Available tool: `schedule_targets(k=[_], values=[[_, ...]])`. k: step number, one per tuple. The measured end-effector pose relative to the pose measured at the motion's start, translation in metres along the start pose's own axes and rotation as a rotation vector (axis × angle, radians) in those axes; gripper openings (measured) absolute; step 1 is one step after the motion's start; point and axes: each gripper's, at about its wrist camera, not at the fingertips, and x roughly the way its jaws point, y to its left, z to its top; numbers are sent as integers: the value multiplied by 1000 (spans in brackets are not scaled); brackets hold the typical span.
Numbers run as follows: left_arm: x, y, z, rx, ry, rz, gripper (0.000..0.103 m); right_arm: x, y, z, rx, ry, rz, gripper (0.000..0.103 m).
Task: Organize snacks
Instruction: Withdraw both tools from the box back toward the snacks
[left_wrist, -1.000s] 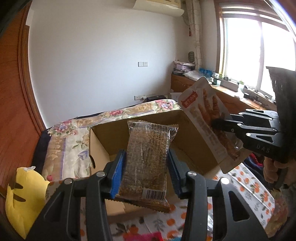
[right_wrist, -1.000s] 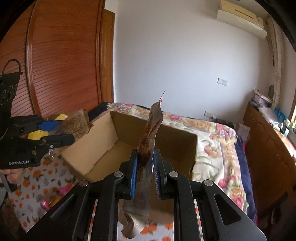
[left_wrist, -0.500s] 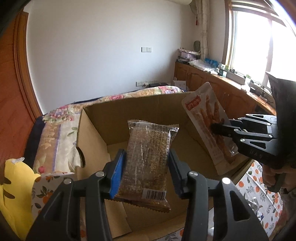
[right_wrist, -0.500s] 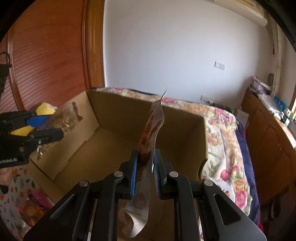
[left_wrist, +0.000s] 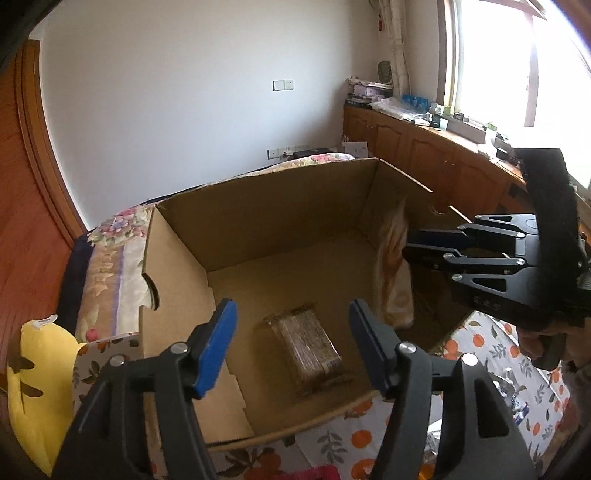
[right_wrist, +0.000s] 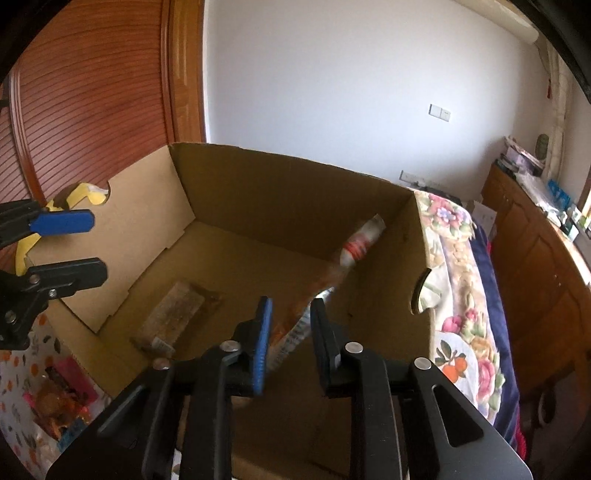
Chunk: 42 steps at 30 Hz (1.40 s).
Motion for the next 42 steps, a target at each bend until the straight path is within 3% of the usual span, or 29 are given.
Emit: schedule_targets(k=[5, 12, 17, 24, 32, 35, 40, 42], values=[[-21, -5, -3, 18, -14, -14, 71, -11, 3, 2, 0, -12, -13, 34], [-60, -17, -7, 73, -37, -31, 72, -37, 3, 2, 14, -40, -29, 36], [-86, -25, -11, 111, -64, 22, 72, -59, 1, -4, 28, -55, -40, 37], [-119, -20, -24, 53, -118, 40, 72, -93, -5, -26, 55, -71, -53, 39], [-141, -26, -50, 47, -128, 46, 73, -120, -3, -63, 74, -59, -47, 41], [-144, -26, -64, 40, -117, 37, 73, -124, -1, -79, 79, -44, -41, 41], [-139, -35, -95, 114, -34, 6, 73, -127, 5, -107, 97, -18, -23, 41], [-137, -38, -106, 106, -6, -35, 73, -128, 8, -118, 106, -8, -11, 42]])
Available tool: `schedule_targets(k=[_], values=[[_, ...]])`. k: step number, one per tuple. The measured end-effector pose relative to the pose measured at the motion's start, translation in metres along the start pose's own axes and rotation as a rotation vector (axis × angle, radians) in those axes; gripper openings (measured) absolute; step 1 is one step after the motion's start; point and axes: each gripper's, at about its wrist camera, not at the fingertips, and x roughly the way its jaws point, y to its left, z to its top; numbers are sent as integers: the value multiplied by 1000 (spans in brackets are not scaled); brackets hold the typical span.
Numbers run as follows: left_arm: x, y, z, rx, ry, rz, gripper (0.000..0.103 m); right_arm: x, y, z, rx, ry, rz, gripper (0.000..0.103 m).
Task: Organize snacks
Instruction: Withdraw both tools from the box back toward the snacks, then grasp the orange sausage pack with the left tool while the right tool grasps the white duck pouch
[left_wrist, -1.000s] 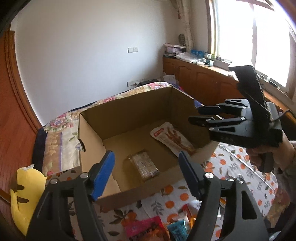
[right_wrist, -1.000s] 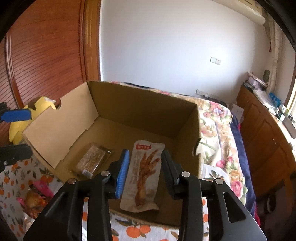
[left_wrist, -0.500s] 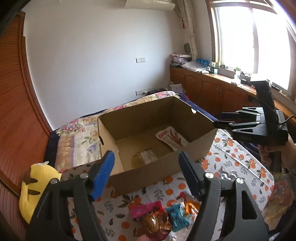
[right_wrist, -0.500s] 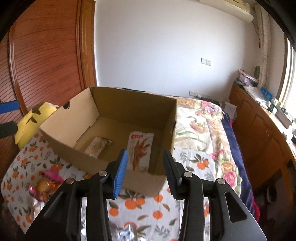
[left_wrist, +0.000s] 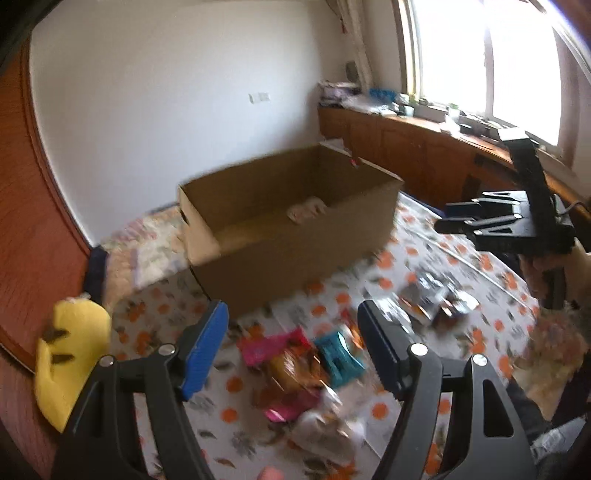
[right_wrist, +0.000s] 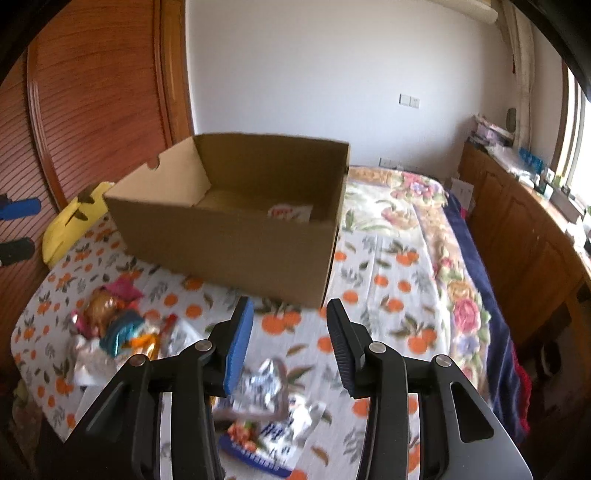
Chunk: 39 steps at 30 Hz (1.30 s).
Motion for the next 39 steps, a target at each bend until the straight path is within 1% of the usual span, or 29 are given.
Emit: schedule_targets(k=[2, 5, 6, 8, 9, 11, 13, 16, 20, 23, 35, 36, 37, 39], values=[[5, -4, -14, -20, 34, -48, 73, 0, 2, -11, 12, 9, 15, 43], [12, -11, -33, -28, 57, -101, 73, 1, 5, -28, 32, 21, 36, 46], [18, -14, -41, -39, 77, -124, 73, 1, 6, -34, 43, 27, 43, 47], [26, -20, -53, -46, 106, -152, 71, 4, 8, -44, 56, 39, 51, 54], [30, -24, -57, -40, 115, -163, 69, 5, 10, -49, 56, 43, 51, 55], [37, -31, -65, -25, 131, -168, 68, 8, 12, -57, 50, 54, 45, 57], [44, -36, -70, -14, 154, -176, 64, 11, 15, -64, 47, 66, 42, 59], [53, -42, -75, 6, 172, -174, 63, 14, 17, -71, 60, 79, 51, 60], [60, -48, -76, 34, 190, -174, 63, 14, 22, -80, 63, 79, 42, 68], [66, -51, -75, 54, 201, -153, 63, 13, 21, -85, 69, 81, 39, 73], [79, -61, -75, 106, 224, -96, 66, 14, 9, -93, 136, 82, 56, 75], [79, -63, -76, 113, 226, -91, 66, 15, 9, -93, 142, 82, 55, 75], [79, -64, -76, 115, 227, -94, 63, 17, 7, -94, 148, 82, 54, 75], [78, -64, -78, 106, 240, -114, 62, 20, 6, -96, 154, 86, 52, 75]])
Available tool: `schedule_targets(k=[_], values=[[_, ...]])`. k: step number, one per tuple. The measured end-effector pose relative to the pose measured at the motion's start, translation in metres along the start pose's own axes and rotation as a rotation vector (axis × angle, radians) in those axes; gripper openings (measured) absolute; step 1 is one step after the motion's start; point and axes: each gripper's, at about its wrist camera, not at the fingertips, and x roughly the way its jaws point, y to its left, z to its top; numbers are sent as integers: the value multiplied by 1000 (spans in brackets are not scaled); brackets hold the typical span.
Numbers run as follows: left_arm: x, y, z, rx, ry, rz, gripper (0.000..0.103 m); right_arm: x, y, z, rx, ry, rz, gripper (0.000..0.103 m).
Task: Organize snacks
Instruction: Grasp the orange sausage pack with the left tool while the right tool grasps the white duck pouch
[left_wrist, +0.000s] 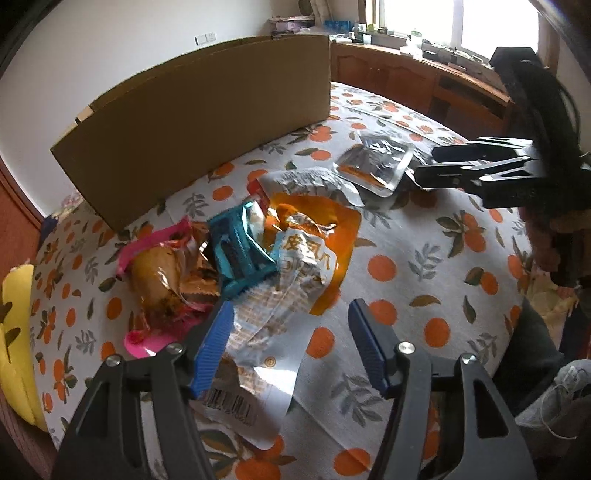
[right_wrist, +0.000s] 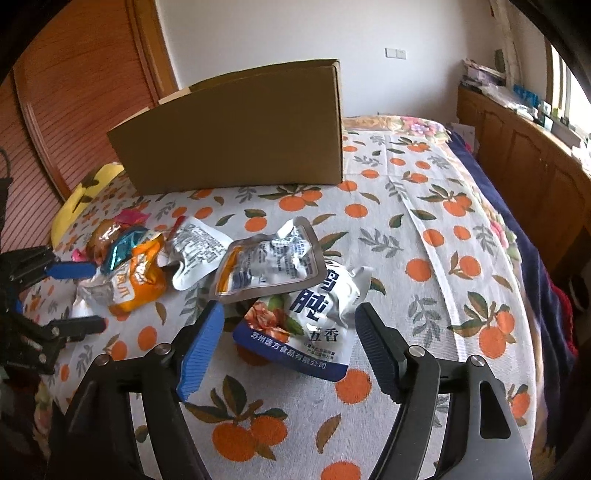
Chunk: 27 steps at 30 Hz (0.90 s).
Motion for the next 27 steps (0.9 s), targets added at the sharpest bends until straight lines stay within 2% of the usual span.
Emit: schedule_targets(k=[3, 5, 9, 13, 17, 21, 23, 25, 27], values=[[-5, -1, -2, -6, 6, -36, 53, 3, -2, -1, 10, 9, 1, 75], [-7, -3, -5, -13, 9, -37, 52, 3, -2, 0, 7, 5, -7, 75], [-9, -6, -6, -16, 4, -29, 54, 6, -2, -1, 3, 18, -7, 75], [1, -1, 1, -40, 9, 11, 56, 8, -2, -2, -1, 21, -17, 75], [9, 2, 7, -64, 8, 8, 58, 9, 2, -2, -22, 24, -33, 75], [10, -4, 6, -37, 11, 7, 58, 9, 3, -3, -29, 24, -40, 75], [10, -6, 4, -26, 13, 2, 52, 10, 3, -4, -28, 27, -46, 75], [9, -8, 2, -8, 6, 15, 39, 10, 4, -4, -34, 26, -53, 75], [2, -9, 1, -3, -13, 21, 19, 11, 5, -4, -39, 25, -57, 75]])
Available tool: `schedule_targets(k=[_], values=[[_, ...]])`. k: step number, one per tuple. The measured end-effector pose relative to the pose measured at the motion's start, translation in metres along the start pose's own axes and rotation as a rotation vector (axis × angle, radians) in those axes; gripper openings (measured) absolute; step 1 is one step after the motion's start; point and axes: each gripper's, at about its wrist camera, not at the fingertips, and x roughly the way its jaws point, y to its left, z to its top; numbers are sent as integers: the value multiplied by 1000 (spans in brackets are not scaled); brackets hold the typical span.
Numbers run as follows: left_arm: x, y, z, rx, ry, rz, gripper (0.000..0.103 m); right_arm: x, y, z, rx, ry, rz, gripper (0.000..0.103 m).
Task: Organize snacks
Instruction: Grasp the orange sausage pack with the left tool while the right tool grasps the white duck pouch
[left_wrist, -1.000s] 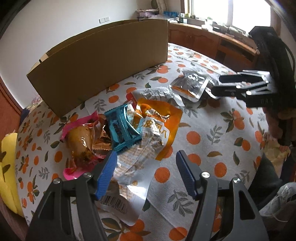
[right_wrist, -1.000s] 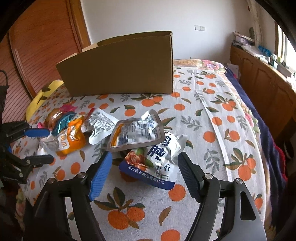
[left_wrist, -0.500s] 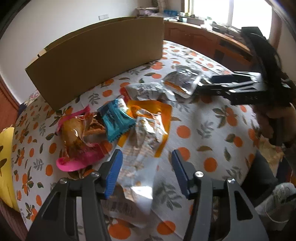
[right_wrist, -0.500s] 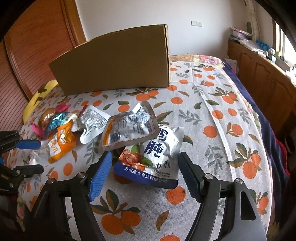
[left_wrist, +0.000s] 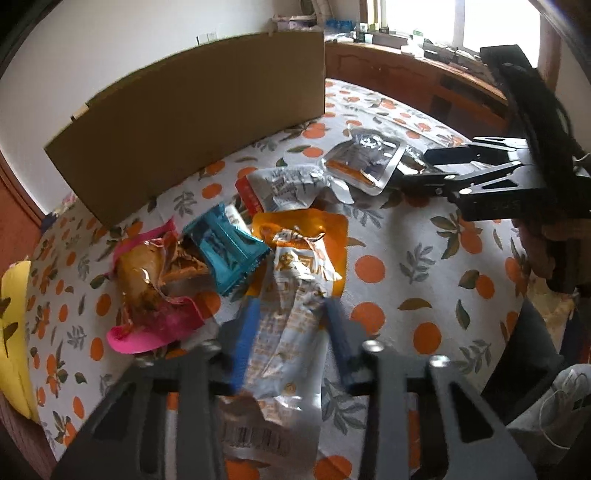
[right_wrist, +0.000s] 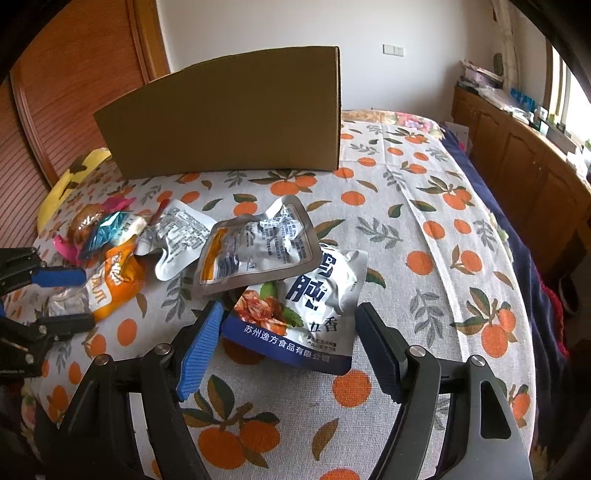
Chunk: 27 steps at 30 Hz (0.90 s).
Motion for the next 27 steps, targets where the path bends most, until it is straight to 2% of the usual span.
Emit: schedule_targets(k=[4, 7, 12, 16, 18, 20, 27], values=[[-7, -1, -4, -5, -10, -26, 13, 0, 0, 0, -3, 1, -3, 75], [-9, 0, -6, -27, -15, -34, 14, 1, 1, 0, -10, 4, -11, 75], [-5, 8, -12, -55, 11, -39, 41, 3, 4, 0, -24, 9, -28, 75], [-1, 12, -15, -53, 12, -56, 47, 3, 6, 0, -26, 10, -30, 75], [4, 9, -14, -23, 36, -62, 56, 4, 6, 0, -27, 10, -31, 75], [7, 7, -10, -5, 39, -73, 59, 4, 6, 0, -27, 11, -30, 75], [21, -4, 15, -3, 51, -75, 61, 4, 6, -1, -27, 10, -28, 75]])
